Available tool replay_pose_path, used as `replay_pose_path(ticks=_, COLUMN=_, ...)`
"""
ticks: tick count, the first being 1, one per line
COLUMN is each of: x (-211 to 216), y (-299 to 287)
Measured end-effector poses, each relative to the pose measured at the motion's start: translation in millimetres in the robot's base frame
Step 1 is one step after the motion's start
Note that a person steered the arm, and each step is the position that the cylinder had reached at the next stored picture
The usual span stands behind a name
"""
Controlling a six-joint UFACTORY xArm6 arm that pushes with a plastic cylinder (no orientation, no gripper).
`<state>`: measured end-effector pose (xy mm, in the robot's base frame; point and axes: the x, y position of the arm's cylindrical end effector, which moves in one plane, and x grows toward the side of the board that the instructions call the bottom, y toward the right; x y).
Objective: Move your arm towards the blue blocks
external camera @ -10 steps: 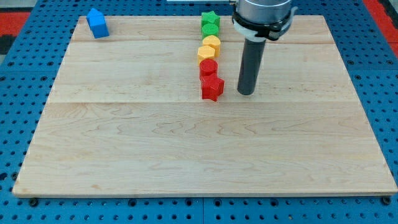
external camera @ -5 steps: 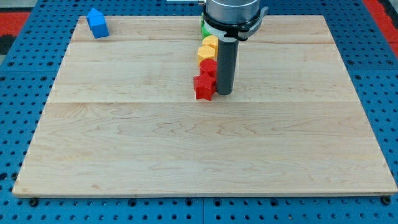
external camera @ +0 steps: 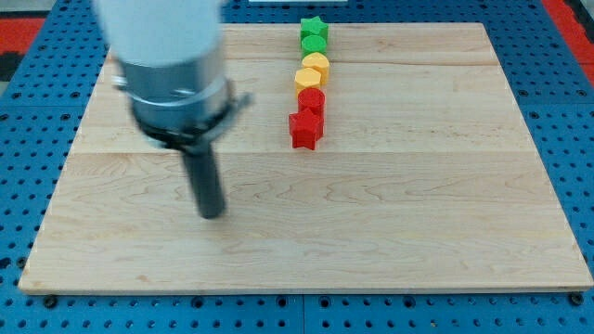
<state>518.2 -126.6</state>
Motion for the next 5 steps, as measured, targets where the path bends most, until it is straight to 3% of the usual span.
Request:
replay_pose_path(ticks=2, x=-95.4, y=-76.5)
replay_pose_path(ticks=5, x=-204.5, y=-136.8)
